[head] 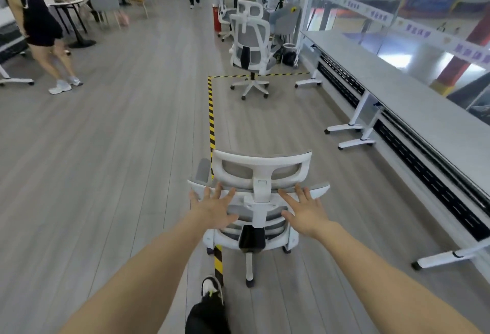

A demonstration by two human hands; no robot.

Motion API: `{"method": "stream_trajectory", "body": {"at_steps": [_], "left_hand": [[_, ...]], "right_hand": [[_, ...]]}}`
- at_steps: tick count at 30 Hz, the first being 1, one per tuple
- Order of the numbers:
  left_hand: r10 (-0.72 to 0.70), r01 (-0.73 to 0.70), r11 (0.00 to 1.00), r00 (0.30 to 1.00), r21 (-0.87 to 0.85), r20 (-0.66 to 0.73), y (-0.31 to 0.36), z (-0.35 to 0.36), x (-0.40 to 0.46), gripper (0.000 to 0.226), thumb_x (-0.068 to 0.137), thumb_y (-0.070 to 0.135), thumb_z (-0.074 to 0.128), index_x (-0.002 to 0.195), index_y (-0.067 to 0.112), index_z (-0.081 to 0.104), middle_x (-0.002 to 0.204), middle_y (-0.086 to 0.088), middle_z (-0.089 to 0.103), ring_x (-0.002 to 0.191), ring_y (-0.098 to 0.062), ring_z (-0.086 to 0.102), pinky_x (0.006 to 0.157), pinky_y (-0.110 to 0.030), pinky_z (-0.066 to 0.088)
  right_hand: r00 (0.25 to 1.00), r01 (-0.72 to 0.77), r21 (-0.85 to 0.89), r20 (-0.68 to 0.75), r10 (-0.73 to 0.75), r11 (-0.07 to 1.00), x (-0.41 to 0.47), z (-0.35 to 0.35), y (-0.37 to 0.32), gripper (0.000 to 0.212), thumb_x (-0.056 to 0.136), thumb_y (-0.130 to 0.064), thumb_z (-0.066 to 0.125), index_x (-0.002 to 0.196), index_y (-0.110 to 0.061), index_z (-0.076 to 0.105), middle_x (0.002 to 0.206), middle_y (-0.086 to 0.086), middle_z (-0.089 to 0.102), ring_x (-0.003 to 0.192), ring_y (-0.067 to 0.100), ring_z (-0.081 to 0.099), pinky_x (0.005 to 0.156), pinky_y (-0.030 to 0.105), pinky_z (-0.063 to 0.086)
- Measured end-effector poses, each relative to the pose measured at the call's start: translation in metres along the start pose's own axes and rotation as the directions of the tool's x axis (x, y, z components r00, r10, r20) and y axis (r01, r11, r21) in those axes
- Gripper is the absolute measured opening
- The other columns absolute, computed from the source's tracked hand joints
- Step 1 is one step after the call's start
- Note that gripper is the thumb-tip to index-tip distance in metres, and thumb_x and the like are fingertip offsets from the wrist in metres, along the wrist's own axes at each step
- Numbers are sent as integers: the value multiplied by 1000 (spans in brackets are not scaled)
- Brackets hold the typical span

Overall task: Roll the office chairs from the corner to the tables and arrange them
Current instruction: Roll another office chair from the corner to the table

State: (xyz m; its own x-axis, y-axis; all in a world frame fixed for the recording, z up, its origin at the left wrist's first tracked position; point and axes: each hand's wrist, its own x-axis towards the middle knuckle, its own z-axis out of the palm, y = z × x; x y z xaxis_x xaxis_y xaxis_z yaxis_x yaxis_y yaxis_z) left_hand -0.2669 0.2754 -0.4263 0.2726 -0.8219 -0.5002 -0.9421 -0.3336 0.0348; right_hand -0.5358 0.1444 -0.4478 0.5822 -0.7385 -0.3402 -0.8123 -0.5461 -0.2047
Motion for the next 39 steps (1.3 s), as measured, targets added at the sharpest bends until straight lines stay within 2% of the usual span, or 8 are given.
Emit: {"method": "stream_trajectory", "body": {"at_steps": [4, 11, 16, 20, 28, 39], "left_hand": [[21, -22, 999, 1000, 28, 8, -36, -50, 91, 88, 92, 80, 31, 160, 47, -16, 170, -1, -25, 158, -39, -12, 112, -80, -6], [40, -46, 994, 997, 95, 58, -89, -166, 244, 92, 91, 82, 35, 161, 46, -13, 172, -5, -21, 158, -42, -5, 113, -81, -3], [38, -47, 996, 993, 70, 115, -110, -225, 340, 97, 87, 87, 36, 160, 48, -16, 172, -3, -21, 158, -40, -8, 112, -80, -4], [41, -48, 996, 995, 72, 96, -130, -273, 427, 99, 86, 88, 36, 159, 48, -17, 171, -3, -23, 158, -39, -11, 112, -81, -2], [40, -48, 995, 995, 84, 88, -150, -376, 608, 99, 86, 88, 36, 160, 47, -17, 169, -2, -29, 158, -39, -12, 112, -82, -3], [41, -57, 992, 990, 116, 131, -176, -514, 830, 94, 89, 86, 33, 158, 49, -19, 170, -2, -26, 158, -37, -12, 114, -80, -6]], "right_hand": [[998, -33, 32, -55, 35, 999, 99, -20, -8, 63, 107, -55, 29, 158, -57, -8, 172, 2, -22, 156, 23, -25, 127, 57, 3], [995, -95, 65, 16, 94, 993, 275, -97, -24, 65, 106, -55, 33, 158, -57, -6, 172, 2, -22, 157, 24, -25, 126, 59, 1], [993, -112, 80, 37, 109, 991, 377, -137, -16, 66, 108, -45, 34, 159, -57, -6, 171, 0, -25, 156, 22, -26, 126, 57, -2], [994, -109, 81, 17, 108, 991, 473, -173, -10, 66, 109, -44, 33, 158, -58, -9, 169, -1, -30, 155, 22, -28, 126, 56, -6], [995, -97, 116, -22, 101, 988, 668, -241, 21, 68, 108, -48, 33, 157, -58, -12, 168, 0, -31, 154, 24, -31, 126, 57, -5], [993, -113, 102, 29, 110, 988, 897, -349, 55, 74, 105, -50, 40, 159, -54, -11, 168, 4, -31, 154, 28, -31, 125, 58, -4]]}}
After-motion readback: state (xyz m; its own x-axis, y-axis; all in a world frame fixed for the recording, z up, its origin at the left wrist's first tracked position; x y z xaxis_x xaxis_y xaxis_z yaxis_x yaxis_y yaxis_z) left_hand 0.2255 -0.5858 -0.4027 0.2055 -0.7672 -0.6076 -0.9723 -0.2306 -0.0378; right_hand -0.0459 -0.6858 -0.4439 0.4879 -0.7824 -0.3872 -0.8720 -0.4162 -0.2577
